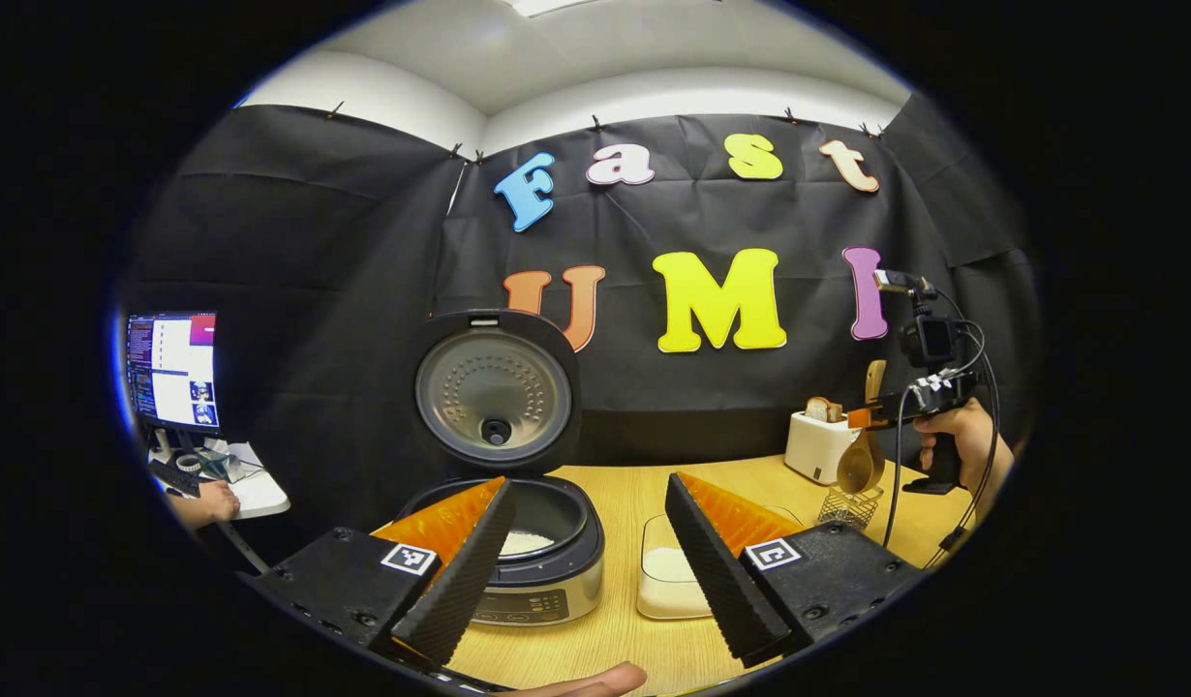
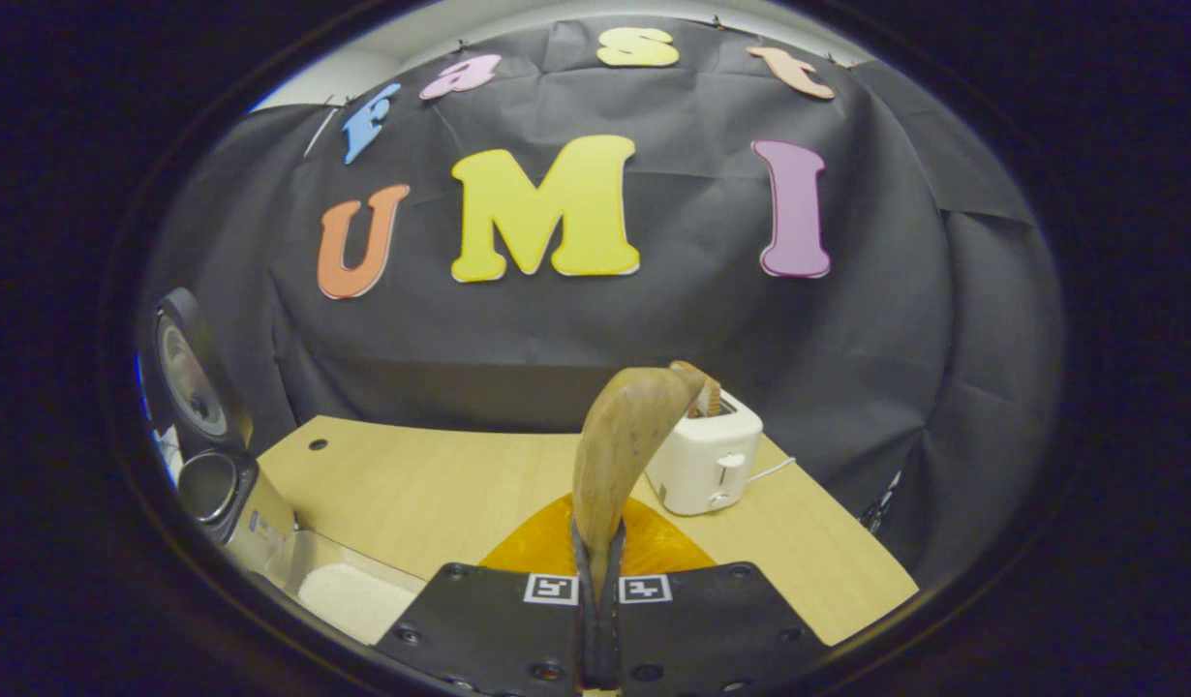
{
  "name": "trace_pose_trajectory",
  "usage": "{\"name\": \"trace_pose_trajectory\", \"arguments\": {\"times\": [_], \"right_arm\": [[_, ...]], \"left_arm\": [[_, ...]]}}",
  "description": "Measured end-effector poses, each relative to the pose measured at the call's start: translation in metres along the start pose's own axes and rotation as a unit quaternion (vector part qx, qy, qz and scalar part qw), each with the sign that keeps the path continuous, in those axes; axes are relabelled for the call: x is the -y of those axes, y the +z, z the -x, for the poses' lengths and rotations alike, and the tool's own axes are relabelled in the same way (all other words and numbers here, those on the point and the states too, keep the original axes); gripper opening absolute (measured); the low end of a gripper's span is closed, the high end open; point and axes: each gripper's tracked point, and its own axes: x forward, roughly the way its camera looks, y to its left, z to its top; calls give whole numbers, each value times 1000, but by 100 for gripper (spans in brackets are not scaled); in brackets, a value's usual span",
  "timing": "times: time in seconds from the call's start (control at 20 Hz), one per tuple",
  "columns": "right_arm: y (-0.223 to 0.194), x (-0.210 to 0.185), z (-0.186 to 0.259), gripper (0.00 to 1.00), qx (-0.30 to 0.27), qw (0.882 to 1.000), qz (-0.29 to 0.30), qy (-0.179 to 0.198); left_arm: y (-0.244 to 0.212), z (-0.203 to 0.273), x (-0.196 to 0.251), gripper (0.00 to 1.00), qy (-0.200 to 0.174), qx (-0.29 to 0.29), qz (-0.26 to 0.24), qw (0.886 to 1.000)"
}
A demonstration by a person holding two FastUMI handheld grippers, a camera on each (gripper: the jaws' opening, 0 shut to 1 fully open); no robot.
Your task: Close the left gripper, press the button to open the rice cooker; take a wooden spoon from the chopstick holder with the right hand, scoop a spoonful of rice and pour it into the rice cooker, then put the wooden spoon back into the chopstick holder.
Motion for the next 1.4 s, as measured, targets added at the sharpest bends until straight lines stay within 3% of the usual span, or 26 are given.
{"name": "trace_pose_trajectory", "arguments": {"times": [0.35,0.55,0.75,0.95,1.4], "right_arm": [[8,-80,33,2,19,998,27,45],[-13,-131,36,0,12,996,39,73],[-52,-153,20,0,-4,996,71,59],[-88,-163,8,1,-30,995,64,64],[-123,-152,11,1,-33,997,72,-3]], "left_arm": [[0,1,-4,100,4,-5,2,1000],[-1,-2,-3,100,1,-3,-8,1000],[-4,-2,-6,99,4,-7,-17,1000],[-4,-2,-4,99,-2,-7,-16,1000],[-4,-1,-8,100,-1,-10,-11,1000]]}}
